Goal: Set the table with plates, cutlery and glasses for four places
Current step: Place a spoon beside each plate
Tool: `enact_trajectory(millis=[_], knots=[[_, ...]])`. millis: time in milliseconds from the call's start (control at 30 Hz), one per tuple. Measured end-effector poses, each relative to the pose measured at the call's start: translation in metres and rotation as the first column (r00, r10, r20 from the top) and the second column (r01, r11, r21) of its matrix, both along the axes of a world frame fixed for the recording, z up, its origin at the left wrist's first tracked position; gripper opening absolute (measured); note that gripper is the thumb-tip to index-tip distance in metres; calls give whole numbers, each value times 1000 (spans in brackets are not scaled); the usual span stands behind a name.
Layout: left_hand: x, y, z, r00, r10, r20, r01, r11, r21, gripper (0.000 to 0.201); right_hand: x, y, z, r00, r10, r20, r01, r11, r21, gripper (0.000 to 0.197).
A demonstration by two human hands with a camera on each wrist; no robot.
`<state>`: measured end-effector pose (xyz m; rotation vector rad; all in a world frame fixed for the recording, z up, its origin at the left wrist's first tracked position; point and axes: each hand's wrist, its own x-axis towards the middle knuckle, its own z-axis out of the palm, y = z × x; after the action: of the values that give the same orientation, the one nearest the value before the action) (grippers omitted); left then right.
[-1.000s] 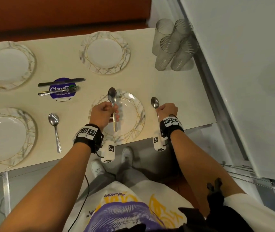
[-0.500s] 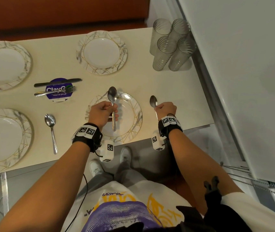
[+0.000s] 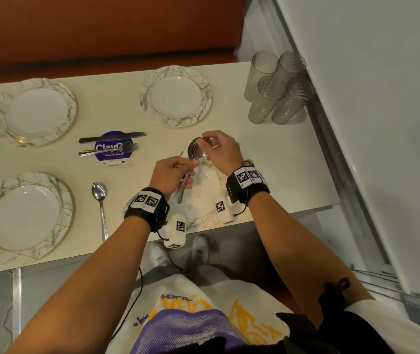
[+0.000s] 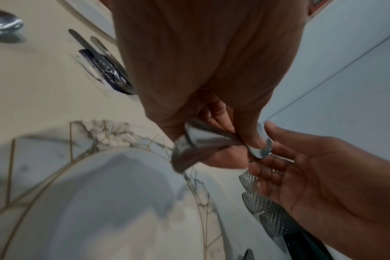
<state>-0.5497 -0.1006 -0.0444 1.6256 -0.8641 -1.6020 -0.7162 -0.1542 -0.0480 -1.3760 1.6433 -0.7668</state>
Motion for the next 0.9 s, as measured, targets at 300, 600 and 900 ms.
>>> enact_trajectory(millis=[300, 600, 900], knots=[[62, -14, 13, 1000, -7, -14, 6, 999, -45, 25, 61, -26, 25, 998, 58, -8, -58, 995, -78, 9], [163, -15, 18, 980, 167, -106, -173, 984, -51, 21, 125, -51, 47, 995, 96, 20, -90, 977, -192, 19], [218, -69, 39, 831, 546, -106, -556, 811, -181, 33, 188, -37, 10, 964, 266, 16, -263, 961, -86, 15]])
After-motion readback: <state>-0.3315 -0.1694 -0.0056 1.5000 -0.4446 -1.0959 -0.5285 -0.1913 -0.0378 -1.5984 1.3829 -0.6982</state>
